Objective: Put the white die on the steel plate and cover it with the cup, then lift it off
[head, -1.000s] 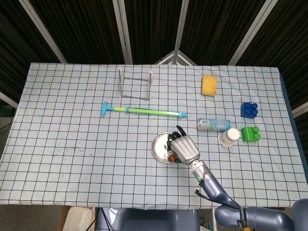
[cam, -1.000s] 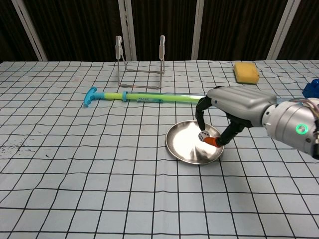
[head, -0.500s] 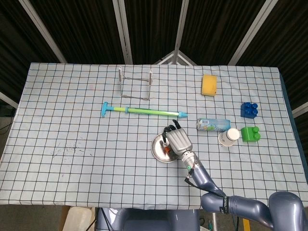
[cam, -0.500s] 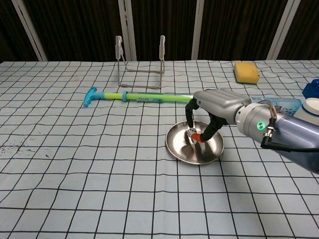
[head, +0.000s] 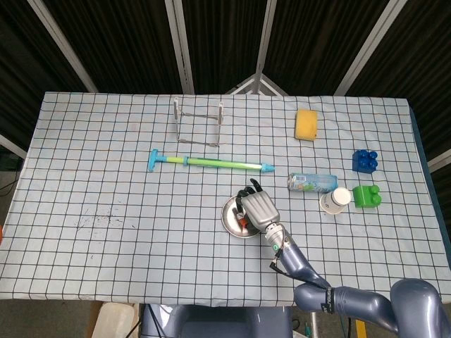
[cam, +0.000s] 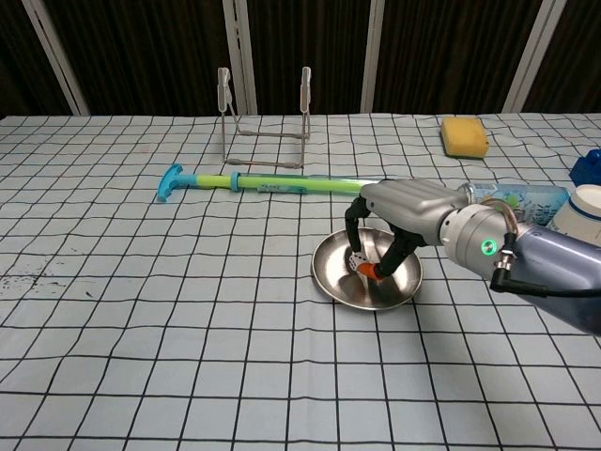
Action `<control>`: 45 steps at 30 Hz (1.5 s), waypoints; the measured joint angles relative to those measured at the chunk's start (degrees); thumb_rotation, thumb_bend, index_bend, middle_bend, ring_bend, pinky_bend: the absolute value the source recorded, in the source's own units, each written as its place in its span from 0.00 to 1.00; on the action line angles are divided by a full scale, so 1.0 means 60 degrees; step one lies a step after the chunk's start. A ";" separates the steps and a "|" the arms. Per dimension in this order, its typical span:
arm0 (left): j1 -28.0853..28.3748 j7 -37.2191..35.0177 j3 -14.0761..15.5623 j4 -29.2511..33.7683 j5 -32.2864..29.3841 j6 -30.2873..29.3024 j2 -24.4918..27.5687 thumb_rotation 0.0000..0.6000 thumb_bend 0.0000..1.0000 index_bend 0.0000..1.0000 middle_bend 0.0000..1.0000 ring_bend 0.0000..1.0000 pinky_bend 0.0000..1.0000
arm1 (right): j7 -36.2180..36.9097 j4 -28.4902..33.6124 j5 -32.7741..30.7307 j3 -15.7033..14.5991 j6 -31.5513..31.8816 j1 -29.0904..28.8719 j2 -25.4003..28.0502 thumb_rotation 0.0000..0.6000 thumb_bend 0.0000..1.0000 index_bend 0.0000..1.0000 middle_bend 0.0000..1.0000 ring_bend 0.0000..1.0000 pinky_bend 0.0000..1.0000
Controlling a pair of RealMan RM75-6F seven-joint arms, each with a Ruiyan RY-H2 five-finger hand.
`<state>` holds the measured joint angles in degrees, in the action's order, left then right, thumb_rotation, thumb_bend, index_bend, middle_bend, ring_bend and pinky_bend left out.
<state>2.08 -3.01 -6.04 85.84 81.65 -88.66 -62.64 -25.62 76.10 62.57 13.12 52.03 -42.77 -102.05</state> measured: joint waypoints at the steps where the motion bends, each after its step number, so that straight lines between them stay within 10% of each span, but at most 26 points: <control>1: -0.0003 -0.0007 -0.0005 -0.0002 -0.0008 -0.0005 0.0002 1.00 0.68 0.20 0.00 0.00 0.09 | -0.0024 0.0008 -0.0067 -0.0003 -0.0023 -0.0010 0.0006 1.00 0.17 0.32 0.28 0.20 0.00; 15: -0.0013 -0.0073 -0.0049 -0.0031 -0.0085 -0.0025 0.0009 1.00 0.68 0.20 0.00 0.00 0.09 | -0.0396 0.0772 -0.0491 0.0019 0.0076 -0.0021 0.0669 1.00 0.10 0.16 0.19 0.15 0.00; 30: -0.0083 -0.0040 -0.0020 0.0100 -0.0087 -0.0101 0.0052 1.00 0.68 0.20 0.00 0.00 0.09 | -0.0356 0.2425 -0.0237 0.0408 0.1819 0.1086 0.3744 1.00 0.10 0.16 0.19 0.16 0.00; 45: -0.0088 0.0154 -0.0019 0.0158 -0.0127 -0.0107 0.0015 1.00 0.68 0.20 0.00 0.00 0.09 | 0.0418 0.2470 -0.0225 -0.0549 0.1587 0.2140 0.4982 1.00 0.10 0.21 0.27 0.18 0.00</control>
<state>1.55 -2.09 -6.16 86.78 80.89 -89.30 -62.55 -23.11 90.92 61.22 9.83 61.56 -29.94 -72.16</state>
